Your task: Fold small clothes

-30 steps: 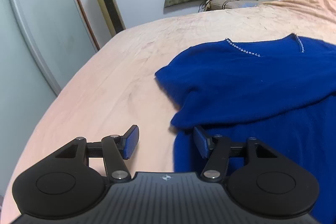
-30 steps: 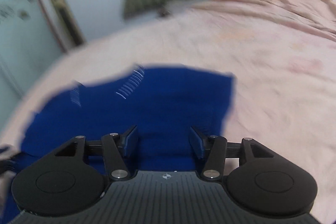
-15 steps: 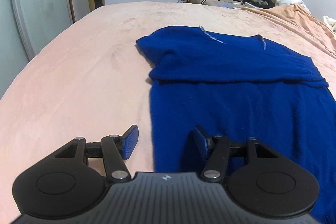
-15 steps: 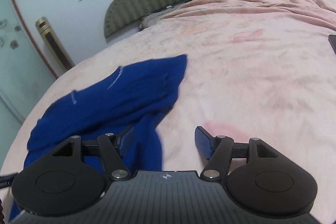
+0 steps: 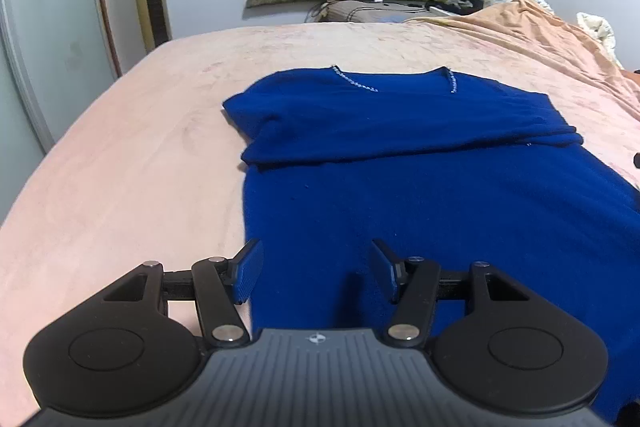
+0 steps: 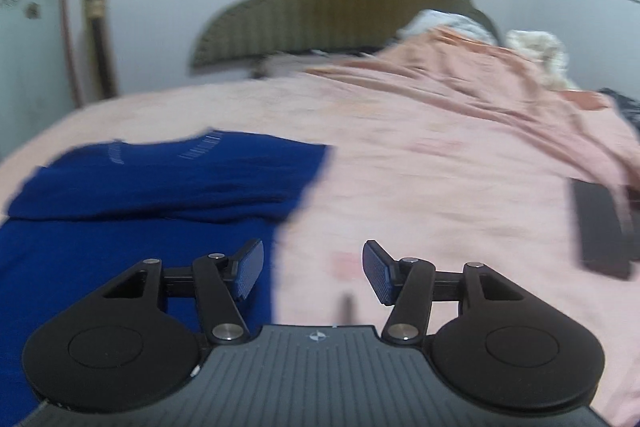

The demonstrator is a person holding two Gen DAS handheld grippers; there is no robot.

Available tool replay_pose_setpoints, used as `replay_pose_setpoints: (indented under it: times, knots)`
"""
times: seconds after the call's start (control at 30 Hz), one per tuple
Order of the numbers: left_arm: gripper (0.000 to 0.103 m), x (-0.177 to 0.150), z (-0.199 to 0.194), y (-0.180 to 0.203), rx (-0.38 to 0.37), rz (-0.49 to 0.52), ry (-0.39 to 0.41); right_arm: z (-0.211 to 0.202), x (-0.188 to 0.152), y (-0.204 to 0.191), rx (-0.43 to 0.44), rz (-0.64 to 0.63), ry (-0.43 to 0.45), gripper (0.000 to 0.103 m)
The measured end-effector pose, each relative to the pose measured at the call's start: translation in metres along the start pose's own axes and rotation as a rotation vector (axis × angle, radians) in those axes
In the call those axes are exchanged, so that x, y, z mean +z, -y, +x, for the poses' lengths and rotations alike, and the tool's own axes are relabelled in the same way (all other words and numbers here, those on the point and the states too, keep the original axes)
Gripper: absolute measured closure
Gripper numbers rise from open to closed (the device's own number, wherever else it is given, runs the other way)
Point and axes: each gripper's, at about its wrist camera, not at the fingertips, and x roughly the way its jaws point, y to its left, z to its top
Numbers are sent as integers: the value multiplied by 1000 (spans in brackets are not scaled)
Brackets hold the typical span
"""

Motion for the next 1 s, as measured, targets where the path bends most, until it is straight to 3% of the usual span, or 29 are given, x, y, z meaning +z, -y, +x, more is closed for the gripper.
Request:
replay_pose_setpoints:
  times: [0.1,0.17,0.23,0.33,0.47,0.57,0.67,0.73,0.8,0.9,1.0]
  knots:
    - [45,-4,5,0,0,-11,-31,8,-4,20,49,83,-74,36]
    - [45,-7,4,0,15,-8,-37,10,-9,17,125,79,-101,37]
    - [45,-11,2,-4,28,-12,-38,10,-11,12,147,59,-113,35]
    - [45,-17,-2,-15,45,-39,-52,19,-16,10,243,106,-214,35]
    - [45,-25,0,-32,-11,-118,-98,16,-26,1,288,83,-256,33]
    - [45,-25,0,-30,-43,-115,-98,6,-29,-18,358,40,-267,37]
    - [47,-23,2,-21,-104,-113,-101,-1,-30,-42,393,-62,-269,52]
    - [78,-21,3,-12,-123,-84,-101,-2,-31,-53,368,-122,-256,65]
    - [92,-19,3,-4,-131,-67,-98,-1,-30,-57,355,-129,-250,77]
    - [96,-13,1,2,-127,-38,-82,-3,-26,-52,344,-109,-239,88]
    - [97,-1,-9,2,-167,-50,-36,-7,-20,-44,348,-82,-216,91]
